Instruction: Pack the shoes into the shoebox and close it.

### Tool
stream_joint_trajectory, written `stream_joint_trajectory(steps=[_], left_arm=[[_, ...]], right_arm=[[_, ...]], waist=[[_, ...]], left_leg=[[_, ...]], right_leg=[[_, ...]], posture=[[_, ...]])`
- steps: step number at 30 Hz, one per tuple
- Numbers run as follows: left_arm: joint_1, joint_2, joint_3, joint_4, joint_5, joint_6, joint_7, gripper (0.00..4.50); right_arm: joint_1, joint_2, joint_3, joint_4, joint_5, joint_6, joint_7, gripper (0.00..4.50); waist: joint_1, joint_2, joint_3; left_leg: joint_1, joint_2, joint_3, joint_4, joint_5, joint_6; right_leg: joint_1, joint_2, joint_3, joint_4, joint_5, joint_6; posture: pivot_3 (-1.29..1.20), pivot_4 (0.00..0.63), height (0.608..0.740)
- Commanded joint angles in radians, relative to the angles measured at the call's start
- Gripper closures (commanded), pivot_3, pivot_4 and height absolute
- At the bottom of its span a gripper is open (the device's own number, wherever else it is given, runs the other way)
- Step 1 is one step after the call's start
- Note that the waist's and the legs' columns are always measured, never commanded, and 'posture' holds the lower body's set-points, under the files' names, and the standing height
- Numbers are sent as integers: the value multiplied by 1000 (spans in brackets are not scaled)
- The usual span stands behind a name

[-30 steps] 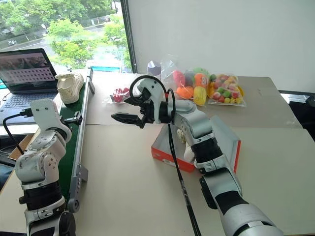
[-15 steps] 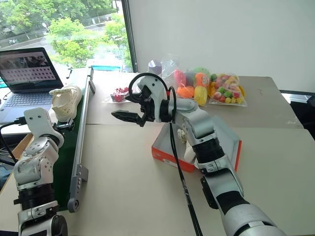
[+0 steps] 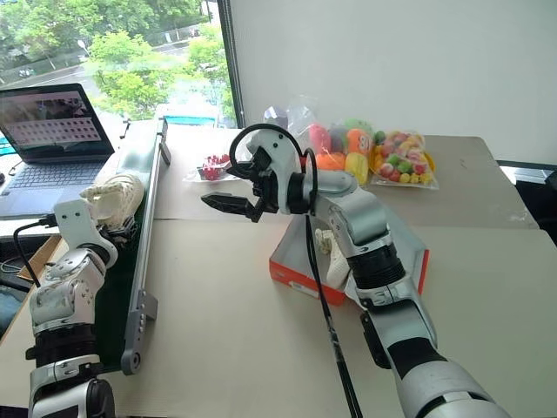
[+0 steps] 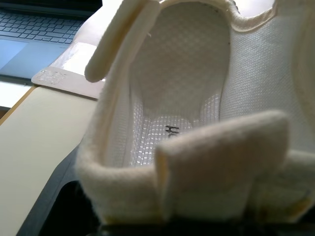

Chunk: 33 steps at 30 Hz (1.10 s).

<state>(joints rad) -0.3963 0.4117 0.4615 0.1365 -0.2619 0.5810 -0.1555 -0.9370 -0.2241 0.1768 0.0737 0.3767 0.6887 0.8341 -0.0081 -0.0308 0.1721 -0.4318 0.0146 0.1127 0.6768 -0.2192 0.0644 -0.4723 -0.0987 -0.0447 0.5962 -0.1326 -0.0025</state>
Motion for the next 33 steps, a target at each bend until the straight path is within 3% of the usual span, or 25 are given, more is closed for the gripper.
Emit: stream_joint_trajectory(steps=[1, 7, 14, 20, 22, 31, 33], left_arm=[[-25, 7, -10, -6, -21, -7, -11, 1498], [-102, 11, -23, -100, -36, -39, 11, 1570], [-228, -107, -155, -316, -197, 63, -54, 1570], [-314, -227, -264, -358, -245, 116, -30, 1570], [-333, -266, -291, -352, -251, 119, -27, 1570], [-340, -341, -398, -349, -263, 151, -55, 1570], [-331, -345, -413, -360, -268, 168, -60, 1570]], right_arm=[[-28, -8, -31, -50, 22, 10, -8, 0], [-35, 11, -69, -38, 51, 31, -36, 0], [-184, 138, -473, 180, 321, 235, -360, 0], [-241, 153, -667, 311, 441, 292, -575, 0], [-243, 153, -685, 311, 458, 303, -606, 0], [-207, 147, -664, 255, 471, 324, -663, 0], [-204, 151, -677, 246, 482, 311, -674, 496]], waist=[[2, 0, 0], [5, 0, 0], [8, -1, 0], [-4, -1, 0], [-11, -1, 0], [-17, -1, 0], [-14, -1, 0]], left_leg=[[0, 0, 0, 0, 0, 0], [-1, 0, 0, 0, 0, 0], [-8, 0, -2, 1, 1, -1], [-8, 0, -2, 1, 1, 3], [-8, 0, -1, 1, 6, 11], [-8, 1, -1, 2, 6, 13], [-8, 0, -1, 3, 6, 13]], right_leg=[[0, 0, 0, 0, 0, 0], [0, 1, -2, 0, 0, 0], [-3, 0, -5, -2, 1, 0], [-2, 3, -5, -2, 1, 0], [-2, 5, -4, -2, 1, 0], [-1, 8, -1, -2, 0, 1], [-1, 8, -1, -2, 0, 2]], posture=[[0, 150, 740], [0, 150, 740], [0, 150, 740], [0, 150, 740], [0, 150, 740], [0, 150, 740], [0, 150, 740]])
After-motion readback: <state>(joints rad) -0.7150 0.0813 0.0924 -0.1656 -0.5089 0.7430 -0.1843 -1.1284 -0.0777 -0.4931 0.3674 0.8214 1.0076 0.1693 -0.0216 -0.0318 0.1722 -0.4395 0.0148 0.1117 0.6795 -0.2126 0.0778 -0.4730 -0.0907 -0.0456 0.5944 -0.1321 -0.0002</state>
